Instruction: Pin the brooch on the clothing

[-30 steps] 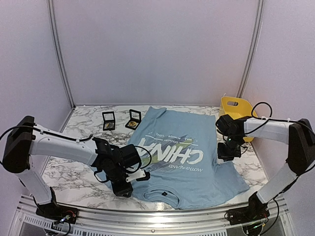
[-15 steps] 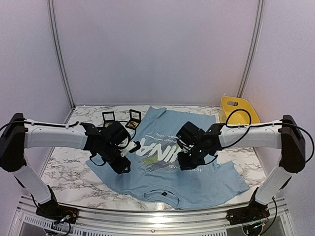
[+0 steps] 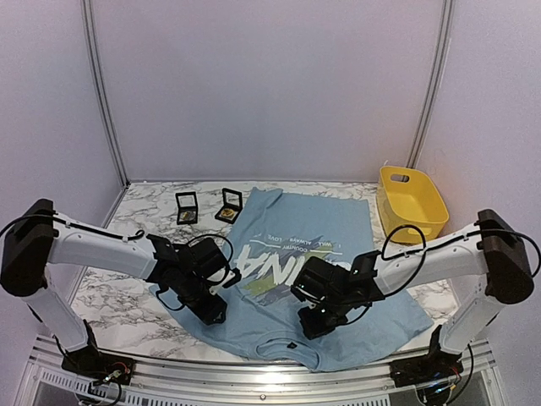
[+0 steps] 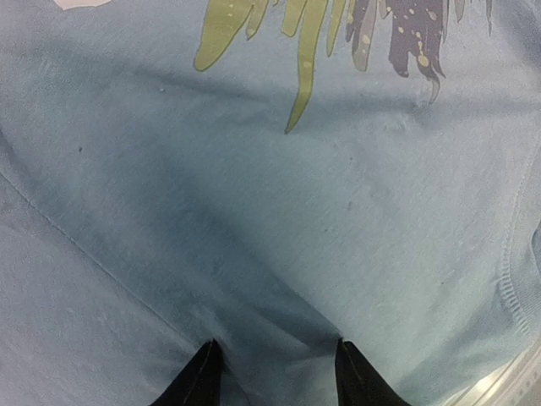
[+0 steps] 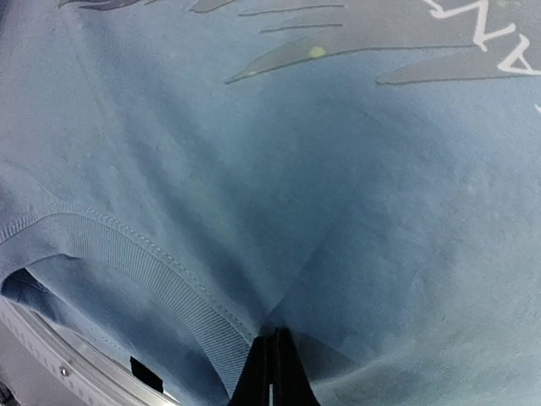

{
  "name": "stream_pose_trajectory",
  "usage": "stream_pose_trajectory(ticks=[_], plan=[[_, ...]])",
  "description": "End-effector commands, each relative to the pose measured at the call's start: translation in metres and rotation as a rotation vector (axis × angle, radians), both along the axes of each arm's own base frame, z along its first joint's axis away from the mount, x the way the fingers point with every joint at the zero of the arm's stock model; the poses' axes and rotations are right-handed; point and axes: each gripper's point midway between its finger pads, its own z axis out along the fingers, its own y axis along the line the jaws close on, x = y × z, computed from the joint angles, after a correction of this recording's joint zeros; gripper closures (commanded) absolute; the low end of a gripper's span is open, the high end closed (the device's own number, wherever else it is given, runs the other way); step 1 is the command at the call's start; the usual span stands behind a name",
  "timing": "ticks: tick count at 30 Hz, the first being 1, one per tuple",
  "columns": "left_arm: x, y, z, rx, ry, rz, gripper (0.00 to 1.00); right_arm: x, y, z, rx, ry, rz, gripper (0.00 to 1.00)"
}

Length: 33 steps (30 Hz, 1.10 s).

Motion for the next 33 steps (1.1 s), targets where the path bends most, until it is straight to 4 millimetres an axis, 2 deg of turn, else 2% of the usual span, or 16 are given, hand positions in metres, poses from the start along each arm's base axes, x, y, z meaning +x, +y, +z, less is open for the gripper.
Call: stream_pose_trajectory(ticks=[1,3,5,7,9,11,13,15,17,19,20,22,24,29,33], plan=[[-0.054,0.028,-0.018,0.115,0.17,0.018,0.52,-0.036,-0.042,-0.009,-0.101,0.114,0.026,1.0],[-0.062,0.03,-0.016,0.125,0.188,0.011,0.52,-0.037,-0.038,0.0,-0.074,0.107,0.066,1.0],[-0.065,0.025,-0.007,0.098,0.197,-0.005,0.5,-0.029,-0.022,0.018,-0.022,0.071,0.107,1.0],[-0.054,0.012,0.014,0.054,0.142,-0.054,0.46,-0.002,-0.001,0.047,0.048,0.004,0.12,1.0],[-0.028,-0.009,0.044,-0.002,0.056,-0.09,0.45,0.04,-0.001,0.068,0.07,-0.079,0.082,1.0],[0.016,-0.028,0.071,-0.04,-0.057,-0.078,0.47,0.098,-0.023,0.083,0.041,-0.194,-0.016,1.0],[0.073,-0.04,0.087,-0.034,-0.164,-0.033,0.5,0.164,-0.059,0.095,-0.029,-0.313,-0.145,1.0],[0.135,-0.049,0.097,-0.012,-0.259,0.025,0.52,0.223,-0.09,0.102,-0.077,-0.405,-0.249,1.0],[0.189,-0.057,0.104,0.007,-0.342,0.078,0.53,0.273,-0.119,0.105,-0.135,-0.476,-0.33,1.0],[0.236,-0.066,0.107,0.037,-0.432,0.088,0.54,0.315,-0.139,0.102,-0.166,-0.52,-0.375,1.0],[0.261,-0.07,0.116,0.044,-0.491,0.102,0.54,0.334,-0.147,0.1,-0.173,-0.532,-0.394,1.0],[0.294,-0.078,0.11,0.104,-0.577,0.084,0.54,0.363,-0.161,0.09,-0.19,-0.542,-0.417,1.0],[0.317,-0.086,0.095,0.164,-0.64,0.048,0.54,0.384,-0.174,0.075,-0.208,-0.53,-0.439,1.0],[0.357,-0.087,0.067,0.274,-0.782,0.028,0.55,0.413,-0.198,0.038,-0.278,-0.502,-0.457,1.0],[0.374,-0.083,0.052,0.329,-0.849,0.042,0.55,0.417,-0.214,0.014,-0.344,-0.472,-0.468,1.0]])
